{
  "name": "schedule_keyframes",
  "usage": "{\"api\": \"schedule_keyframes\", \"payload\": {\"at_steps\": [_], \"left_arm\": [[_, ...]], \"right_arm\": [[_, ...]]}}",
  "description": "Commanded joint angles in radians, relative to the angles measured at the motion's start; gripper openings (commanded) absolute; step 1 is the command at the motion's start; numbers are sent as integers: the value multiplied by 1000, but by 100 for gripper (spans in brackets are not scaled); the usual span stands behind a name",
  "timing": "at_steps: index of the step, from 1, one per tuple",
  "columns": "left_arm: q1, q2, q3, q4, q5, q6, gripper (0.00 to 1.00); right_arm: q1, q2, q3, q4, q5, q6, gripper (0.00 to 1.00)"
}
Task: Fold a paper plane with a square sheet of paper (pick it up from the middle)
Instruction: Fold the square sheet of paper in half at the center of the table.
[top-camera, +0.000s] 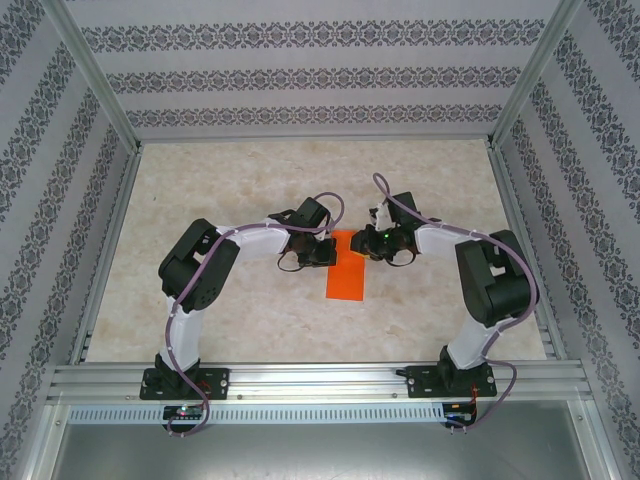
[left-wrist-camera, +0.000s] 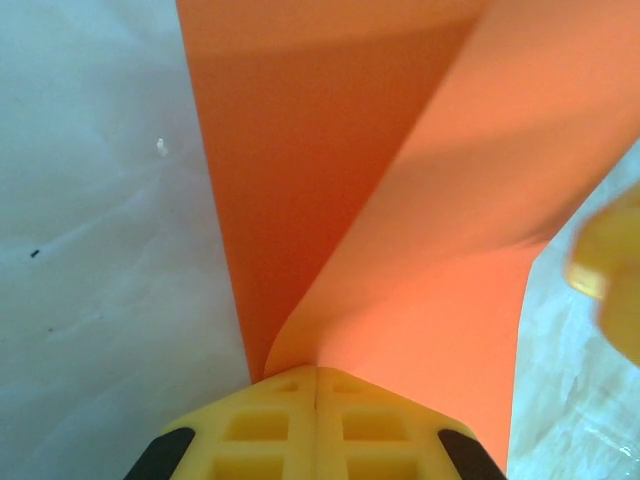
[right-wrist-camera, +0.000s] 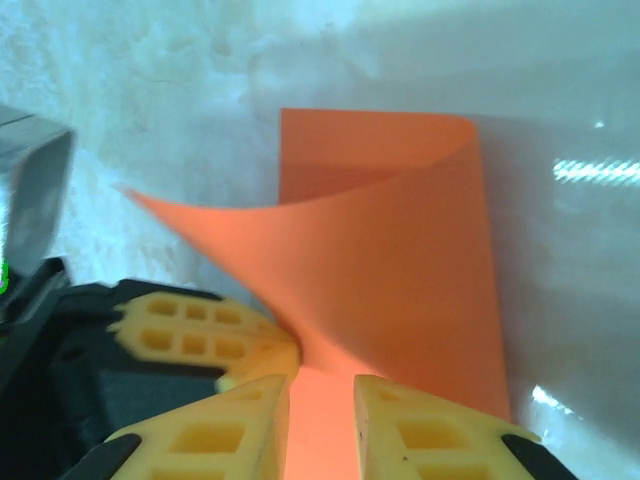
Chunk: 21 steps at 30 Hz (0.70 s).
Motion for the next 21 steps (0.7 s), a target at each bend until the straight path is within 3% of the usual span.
{"api": "schedule_keyframes", "payload": {"at_steps": [1,7,14,21], "left_arm": [[-17,37,4,-77,-39,23,0],[-17,33,-4,-80,-45,26,0],[-16,32,1,-100,-60,42,0],[-17,34,8,-109,-63,49,0]], "right_arm": [[-6,62,-3,-22,46,-32,24],[-6,64,-27,-10,56,-10,24],[-14,-9,67,-52,15,-10,24],[-28,86,107,-46,14,-23,24]]}}
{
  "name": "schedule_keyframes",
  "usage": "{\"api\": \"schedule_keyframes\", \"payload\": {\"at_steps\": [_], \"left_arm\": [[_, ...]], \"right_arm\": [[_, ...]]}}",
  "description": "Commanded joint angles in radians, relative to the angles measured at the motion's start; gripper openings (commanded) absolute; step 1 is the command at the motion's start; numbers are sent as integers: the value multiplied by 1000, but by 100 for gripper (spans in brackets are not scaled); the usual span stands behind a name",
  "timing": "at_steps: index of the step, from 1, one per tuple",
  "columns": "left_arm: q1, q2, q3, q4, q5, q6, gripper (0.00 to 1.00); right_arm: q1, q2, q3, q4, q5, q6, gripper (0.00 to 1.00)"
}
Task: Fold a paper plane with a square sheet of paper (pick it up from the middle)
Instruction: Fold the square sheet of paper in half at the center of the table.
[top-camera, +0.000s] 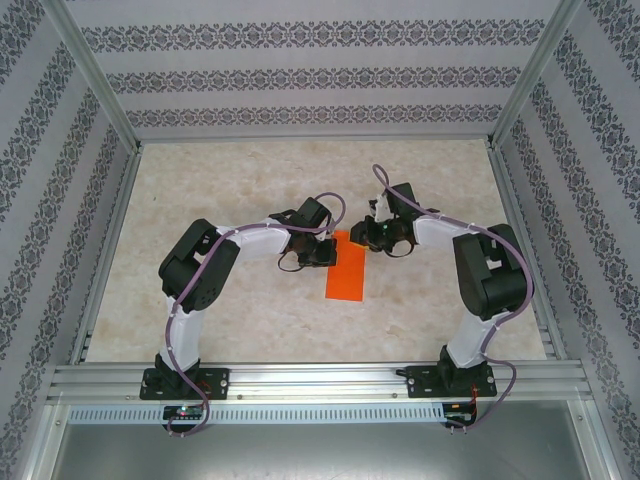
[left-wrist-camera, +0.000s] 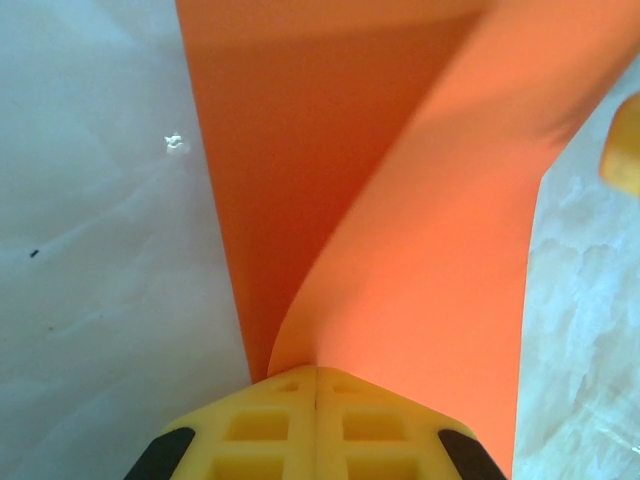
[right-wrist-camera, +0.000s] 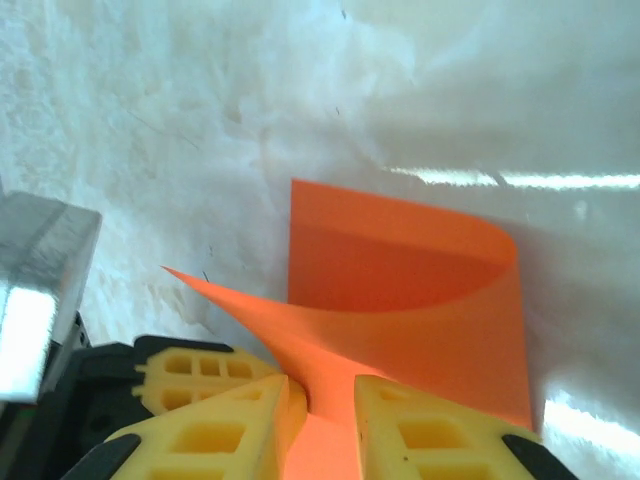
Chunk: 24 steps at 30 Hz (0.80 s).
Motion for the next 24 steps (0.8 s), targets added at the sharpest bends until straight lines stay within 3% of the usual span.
{"api": "schedule_keyframes", "payload": {"at_steps": [1,7,17,24], "left_arm": [[-12,34,2,-99,-48,32,0],[-12,24,-11,-90,-55,34,0],[-13,29,-10,-90,-53,32,0],[-12,32,-5,-97,-53,37,0]], "right_arm": [[-13,60,3,4,0,-18,24],[-13,111,-33,36,11,-6,24],[-19,30,43,-23,-10,-19,25],[-32,93,73,-17,-19,-23,25]]}}
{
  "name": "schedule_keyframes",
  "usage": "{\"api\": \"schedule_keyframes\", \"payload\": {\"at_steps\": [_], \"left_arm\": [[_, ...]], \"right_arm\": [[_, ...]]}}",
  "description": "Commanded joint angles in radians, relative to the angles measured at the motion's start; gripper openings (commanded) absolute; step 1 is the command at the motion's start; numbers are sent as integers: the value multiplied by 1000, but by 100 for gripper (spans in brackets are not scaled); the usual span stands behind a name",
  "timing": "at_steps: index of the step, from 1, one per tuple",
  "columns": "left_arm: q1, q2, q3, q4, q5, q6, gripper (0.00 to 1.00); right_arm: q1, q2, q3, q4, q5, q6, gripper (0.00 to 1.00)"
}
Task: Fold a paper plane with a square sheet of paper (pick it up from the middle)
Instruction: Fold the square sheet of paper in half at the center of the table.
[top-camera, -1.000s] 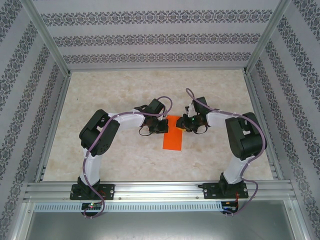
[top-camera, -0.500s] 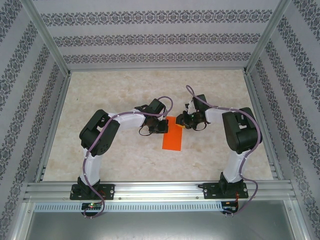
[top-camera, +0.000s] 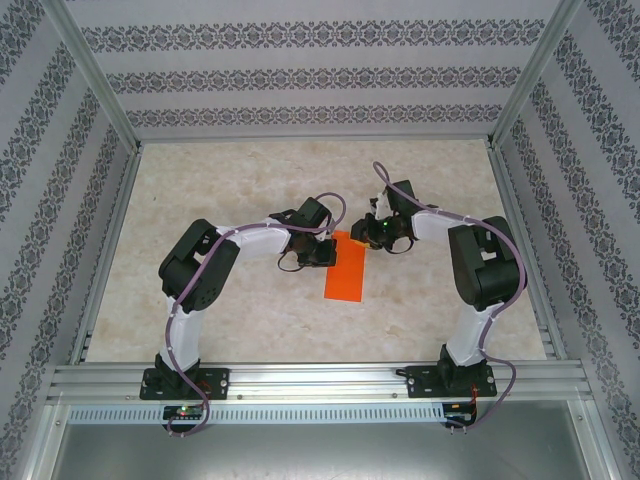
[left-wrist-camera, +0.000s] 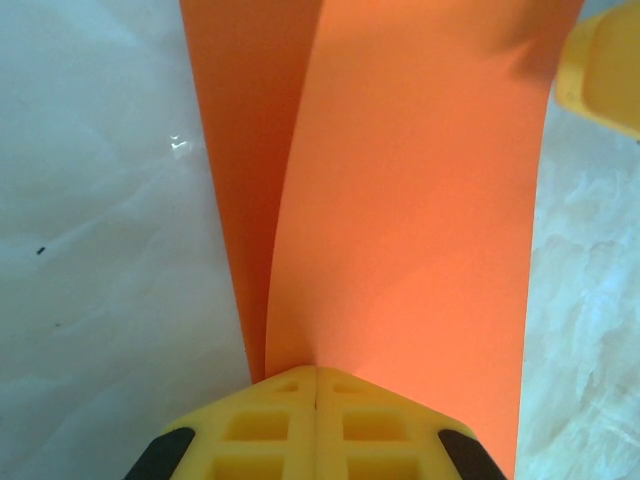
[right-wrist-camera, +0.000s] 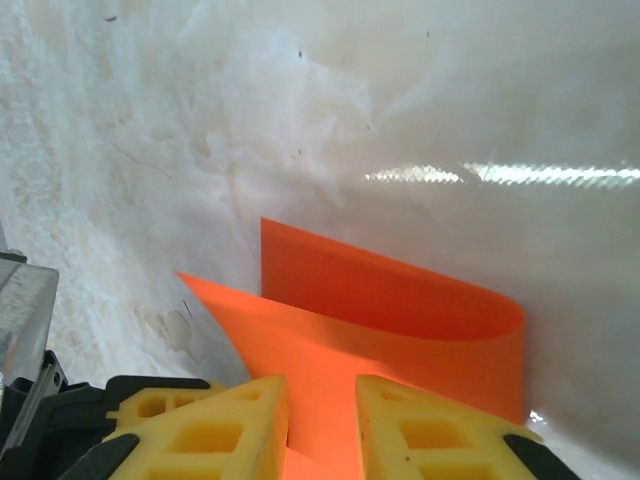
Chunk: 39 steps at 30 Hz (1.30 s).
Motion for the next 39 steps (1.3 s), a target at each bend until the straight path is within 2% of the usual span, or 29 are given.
{"api": "schedule_keyframes", "payload": {"at_steps": [1,7,12,17,23,29,32,39], "left_arm": [[-12,33,-6,-89,-46,27,0],[-12,36,-7,-93,-45,32,0],[-13,34,-8,-101,-49,38,0],[-12,35,-9,-103,-48,44,0],[-12,35,-8,-103,-46,44,0],[-12,32,-9,-107,-47,47,0],[-12,31,-11,-109,-48,47,0],[-12,29,-10,-115,-50,50,0]], "right_arm": [[-12,35,19,0,1,-24,25],[-14,91,23,-58,85,-39,25],[-15,50,32,-70,80,-34,25],[-24,-6,63,-38,14,-10,25],[-31,66,70,9,-27,9,26],[-30,130,57,-38,58,-13,26],[-30,114,46,-47,71,-17,26],[-30,38,103,-69,21,-16,26]]}}
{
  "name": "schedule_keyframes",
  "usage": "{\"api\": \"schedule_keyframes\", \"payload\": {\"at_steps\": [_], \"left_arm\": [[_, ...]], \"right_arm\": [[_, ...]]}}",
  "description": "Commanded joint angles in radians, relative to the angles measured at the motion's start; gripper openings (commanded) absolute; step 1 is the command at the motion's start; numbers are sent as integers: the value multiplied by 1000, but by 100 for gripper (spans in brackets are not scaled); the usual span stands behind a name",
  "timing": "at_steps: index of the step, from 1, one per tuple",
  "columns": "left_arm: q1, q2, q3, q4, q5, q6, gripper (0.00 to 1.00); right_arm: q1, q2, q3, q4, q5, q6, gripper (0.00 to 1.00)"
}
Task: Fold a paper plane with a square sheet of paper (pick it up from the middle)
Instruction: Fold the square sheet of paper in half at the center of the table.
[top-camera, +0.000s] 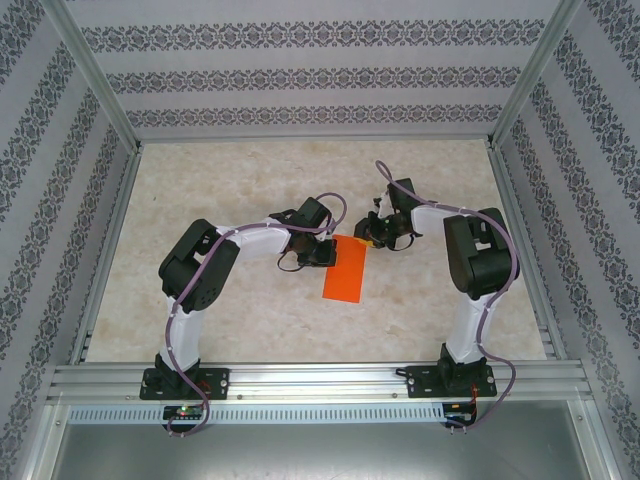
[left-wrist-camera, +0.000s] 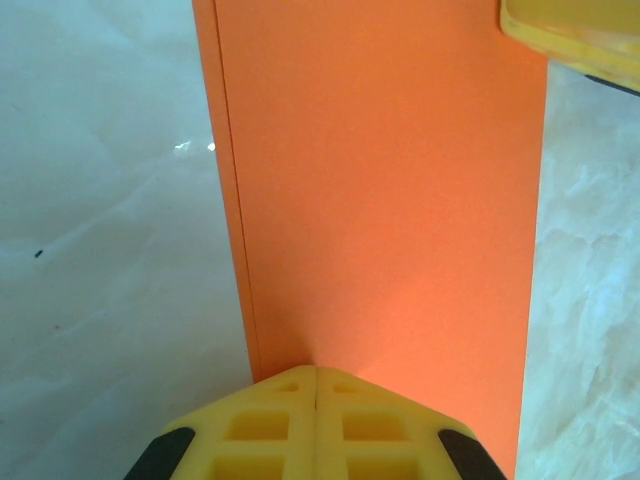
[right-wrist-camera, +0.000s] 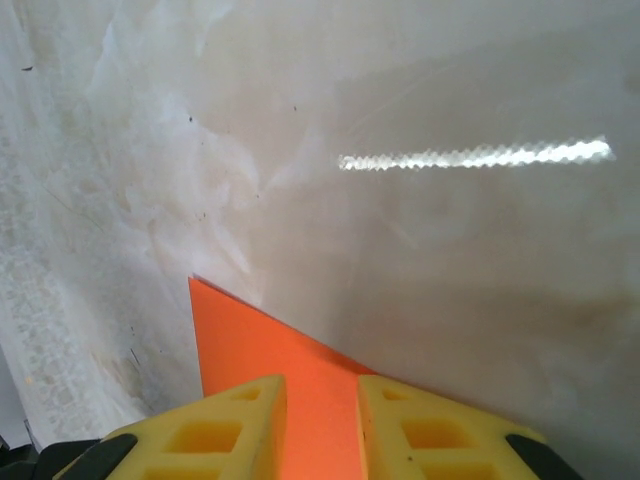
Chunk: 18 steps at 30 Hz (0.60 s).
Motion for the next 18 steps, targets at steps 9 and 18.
{"api": "schedule_keyframes", "payload": {"at_steps": [9,18], "left_arm": [[-12,26,-12,-108,-51,25,0],[-11,29,-12,-109,-49,27,0]], "right_arm": [[-5,35,59,-34,51,-45,26],[-4,17,46,-44,57,-39,25]]}}
